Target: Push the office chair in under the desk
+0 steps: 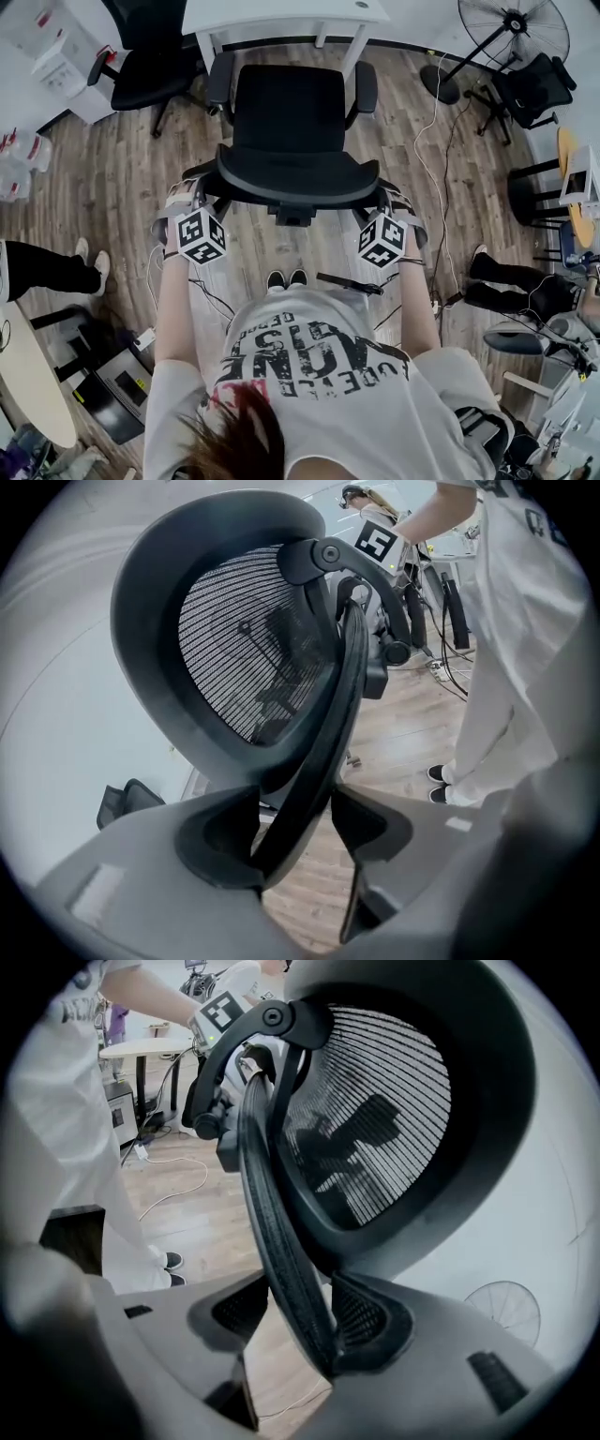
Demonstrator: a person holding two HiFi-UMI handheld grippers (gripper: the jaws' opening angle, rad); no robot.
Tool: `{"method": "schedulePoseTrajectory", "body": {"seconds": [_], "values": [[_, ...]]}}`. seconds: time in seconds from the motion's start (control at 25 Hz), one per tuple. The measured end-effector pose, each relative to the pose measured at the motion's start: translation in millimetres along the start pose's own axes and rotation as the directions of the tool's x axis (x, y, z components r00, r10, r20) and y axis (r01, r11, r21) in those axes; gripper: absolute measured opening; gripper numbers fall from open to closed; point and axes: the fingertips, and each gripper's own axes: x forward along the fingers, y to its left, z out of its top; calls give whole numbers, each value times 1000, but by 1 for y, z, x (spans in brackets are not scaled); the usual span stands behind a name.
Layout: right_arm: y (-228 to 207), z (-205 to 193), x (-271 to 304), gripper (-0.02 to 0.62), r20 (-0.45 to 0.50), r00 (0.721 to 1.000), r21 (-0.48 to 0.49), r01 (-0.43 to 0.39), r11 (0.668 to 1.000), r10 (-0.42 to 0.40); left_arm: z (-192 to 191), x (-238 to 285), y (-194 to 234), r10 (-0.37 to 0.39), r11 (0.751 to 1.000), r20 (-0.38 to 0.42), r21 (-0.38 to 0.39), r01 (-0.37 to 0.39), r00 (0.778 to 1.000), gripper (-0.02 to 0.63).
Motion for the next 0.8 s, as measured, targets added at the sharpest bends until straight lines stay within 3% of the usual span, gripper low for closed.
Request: {"method": "schedulePoseTrajectory", "body": {"seconds": [0.8], "values": [[-63, -28, 29, 209, 36, 999, -94, 8, 996, -5, 36, 36, 24, 38, 999, -38, -33, -39, 999, 245]]}}
